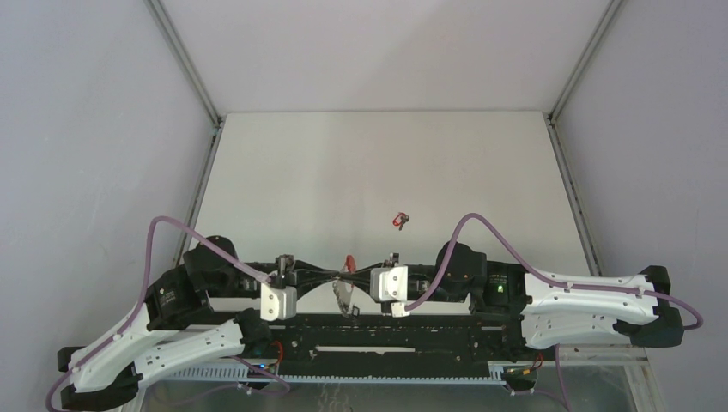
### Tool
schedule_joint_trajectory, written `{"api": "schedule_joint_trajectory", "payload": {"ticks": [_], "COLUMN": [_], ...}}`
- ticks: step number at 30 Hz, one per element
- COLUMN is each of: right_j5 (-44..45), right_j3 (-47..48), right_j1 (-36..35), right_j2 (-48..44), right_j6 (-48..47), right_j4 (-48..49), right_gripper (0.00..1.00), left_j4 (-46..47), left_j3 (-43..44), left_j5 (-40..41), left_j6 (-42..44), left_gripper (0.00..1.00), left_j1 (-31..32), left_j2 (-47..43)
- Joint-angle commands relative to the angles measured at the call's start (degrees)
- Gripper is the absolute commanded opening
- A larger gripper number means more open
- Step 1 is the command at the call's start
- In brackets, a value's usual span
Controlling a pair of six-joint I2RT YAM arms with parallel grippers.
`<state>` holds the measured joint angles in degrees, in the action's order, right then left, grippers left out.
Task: Put the keys on the keyring
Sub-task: Adjust the keyring.
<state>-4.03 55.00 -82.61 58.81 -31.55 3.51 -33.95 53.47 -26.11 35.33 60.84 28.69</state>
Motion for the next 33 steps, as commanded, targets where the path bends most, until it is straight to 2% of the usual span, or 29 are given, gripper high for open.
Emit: {"api": "schedule_joint_trajectory", "payload": {"ticks": [1,6,11,22,33], "right_j5": [-0.96,0.01,1.64,7.09,8.68], "right_j3": [0.28,0.23,0.24,-1.15,-1.3], "right_j1": [0.16,0.12,0.17,0.17,0.78], "right_j2": [0.01,-0.87,-1.75,-5.87,-6.72], "right_j6": [1.15,1.64,1.9,2.45,6.45], "right_j4": [3.26,2.94,1.56,-0.82,-2.45], "right_gripper": [0.12,0.27,0.32,0.43,0.44], "left_j4": [3.07,2.89,2.84,1.44,3.84], "left_j3": [0.32,-0.87,-2.24,-1.45,-1.13], "left_j5": [2.47,5.75,8.63,10.75,8.22], "left_j6": [5.45,14.78,22.44,24.32,14.6], "left_gripper": [0.0,0.0,0.0,0.0,0.0], "left_j1": [-0.28,-0.07,1.34,2.52,2.53], "left_j2": [-0.36,-1.04,-2.0,-1.79,-1.94]}}
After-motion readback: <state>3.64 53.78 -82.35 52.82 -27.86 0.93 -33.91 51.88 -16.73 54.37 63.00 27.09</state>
